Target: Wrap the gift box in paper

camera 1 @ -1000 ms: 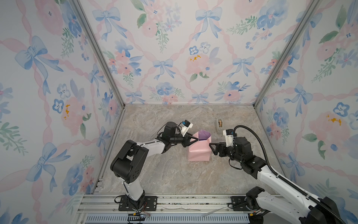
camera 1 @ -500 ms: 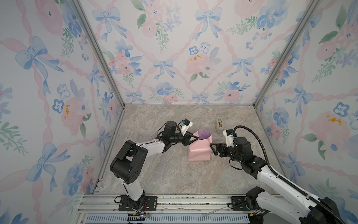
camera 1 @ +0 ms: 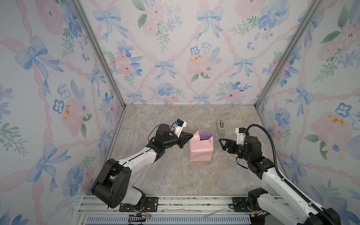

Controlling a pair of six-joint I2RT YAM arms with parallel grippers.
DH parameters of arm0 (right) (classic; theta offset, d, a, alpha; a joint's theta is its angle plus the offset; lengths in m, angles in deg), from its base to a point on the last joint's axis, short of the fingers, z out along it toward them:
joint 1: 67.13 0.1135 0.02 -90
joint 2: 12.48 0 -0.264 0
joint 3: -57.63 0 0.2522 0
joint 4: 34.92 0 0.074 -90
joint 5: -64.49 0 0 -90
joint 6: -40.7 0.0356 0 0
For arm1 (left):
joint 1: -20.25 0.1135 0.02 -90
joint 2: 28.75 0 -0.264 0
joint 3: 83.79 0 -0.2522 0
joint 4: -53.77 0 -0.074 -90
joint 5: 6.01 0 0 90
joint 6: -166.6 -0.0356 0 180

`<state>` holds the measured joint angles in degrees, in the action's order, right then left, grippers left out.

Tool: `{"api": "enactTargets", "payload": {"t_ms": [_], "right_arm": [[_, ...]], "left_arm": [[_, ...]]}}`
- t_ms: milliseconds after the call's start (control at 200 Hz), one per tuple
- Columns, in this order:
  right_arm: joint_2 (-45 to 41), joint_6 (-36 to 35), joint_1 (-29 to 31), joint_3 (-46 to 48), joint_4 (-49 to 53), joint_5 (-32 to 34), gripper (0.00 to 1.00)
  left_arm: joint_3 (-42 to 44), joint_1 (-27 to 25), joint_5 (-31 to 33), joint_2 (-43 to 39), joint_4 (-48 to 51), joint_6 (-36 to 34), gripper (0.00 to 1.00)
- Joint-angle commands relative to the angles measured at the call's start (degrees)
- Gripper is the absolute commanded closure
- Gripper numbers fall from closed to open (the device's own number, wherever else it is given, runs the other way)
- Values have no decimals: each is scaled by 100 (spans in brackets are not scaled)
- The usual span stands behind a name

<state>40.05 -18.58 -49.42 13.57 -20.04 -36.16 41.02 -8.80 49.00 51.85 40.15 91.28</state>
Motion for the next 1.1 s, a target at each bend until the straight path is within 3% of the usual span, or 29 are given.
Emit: {"api": "enactTargets", "payload": {"t_ms": [0, 340, 570, 1095], "right_arm": [[248, 83, 10, -130, 111, -130, 15], [937, -228, 374, -513, 98, 132, 18], [1607, -393, 556, -892, -56, 121, 19], [2132, -730, 1049, -1004, 166, 123, 19]], "left_arm": [[89, -159, 44, 73, 350, -199, 94], [-293, -444, 116, 819, 530, -408, 97], [-164, -469, 243, 792, 684, -549, 97], [-137, -469, 303, 798, 727, -589, 96]]}}
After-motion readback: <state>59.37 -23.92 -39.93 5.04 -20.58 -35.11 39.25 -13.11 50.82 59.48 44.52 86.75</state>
